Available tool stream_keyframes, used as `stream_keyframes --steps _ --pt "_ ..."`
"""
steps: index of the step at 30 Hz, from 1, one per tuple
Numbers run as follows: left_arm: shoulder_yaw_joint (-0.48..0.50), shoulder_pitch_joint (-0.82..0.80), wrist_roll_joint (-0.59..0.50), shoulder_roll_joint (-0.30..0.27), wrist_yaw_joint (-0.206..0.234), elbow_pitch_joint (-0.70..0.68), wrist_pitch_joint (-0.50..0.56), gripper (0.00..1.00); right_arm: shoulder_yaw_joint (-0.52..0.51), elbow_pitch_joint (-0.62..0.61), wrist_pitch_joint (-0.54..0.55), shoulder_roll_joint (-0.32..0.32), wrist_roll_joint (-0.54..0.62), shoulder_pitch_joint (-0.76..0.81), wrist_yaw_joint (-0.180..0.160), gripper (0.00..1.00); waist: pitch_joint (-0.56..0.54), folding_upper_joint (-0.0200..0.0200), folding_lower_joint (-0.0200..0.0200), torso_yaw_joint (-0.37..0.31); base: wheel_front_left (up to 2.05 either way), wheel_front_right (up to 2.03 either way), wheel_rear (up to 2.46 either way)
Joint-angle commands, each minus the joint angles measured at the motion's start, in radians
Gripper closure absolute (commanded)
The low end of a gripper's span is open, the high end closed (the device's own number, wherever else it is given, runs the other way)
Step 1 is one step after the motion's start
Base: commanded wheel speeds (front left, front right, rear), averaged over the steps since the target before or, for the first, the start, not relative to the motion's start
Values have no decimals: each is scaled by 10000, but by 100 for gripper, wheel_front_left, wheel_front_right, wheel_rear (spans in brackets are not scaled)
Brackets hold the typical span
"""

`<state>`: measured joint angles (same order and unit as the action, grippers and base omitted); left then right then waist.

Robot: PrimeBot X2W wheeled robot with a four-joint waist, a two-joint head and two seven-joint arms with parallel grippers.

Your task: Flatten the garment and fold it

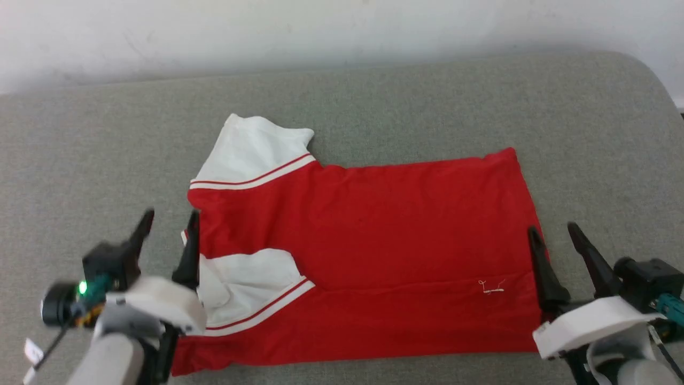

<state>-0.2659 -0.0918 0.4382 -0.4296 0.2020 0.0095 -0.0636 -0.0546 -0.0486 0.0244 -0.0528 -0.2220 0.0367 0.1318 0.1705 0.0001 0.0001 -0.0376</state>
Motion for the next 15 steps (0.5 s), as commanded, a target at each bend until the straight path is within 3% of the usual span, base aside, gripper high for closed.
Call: stream_keyframes --steps 1,8,15 --pt "-52 -668 -182 -120 -163 192 -94 0 217 18 -413 26 165 -318 -11 0 368 -1 -1 -152 0 0 0" --pt "-255 -3479 -357 -458 -1088 1228 305 0 555 -59 -1306 26 297 -1169 -11 0 1427 -1 -1 -493 0 0 0" --pt "-547 -6252 -129 -961 -2320 2904 2016 0 754 -193 -1605 26 305 -1913 -11 0 2433 -1 -1 -1077 0 0 0"
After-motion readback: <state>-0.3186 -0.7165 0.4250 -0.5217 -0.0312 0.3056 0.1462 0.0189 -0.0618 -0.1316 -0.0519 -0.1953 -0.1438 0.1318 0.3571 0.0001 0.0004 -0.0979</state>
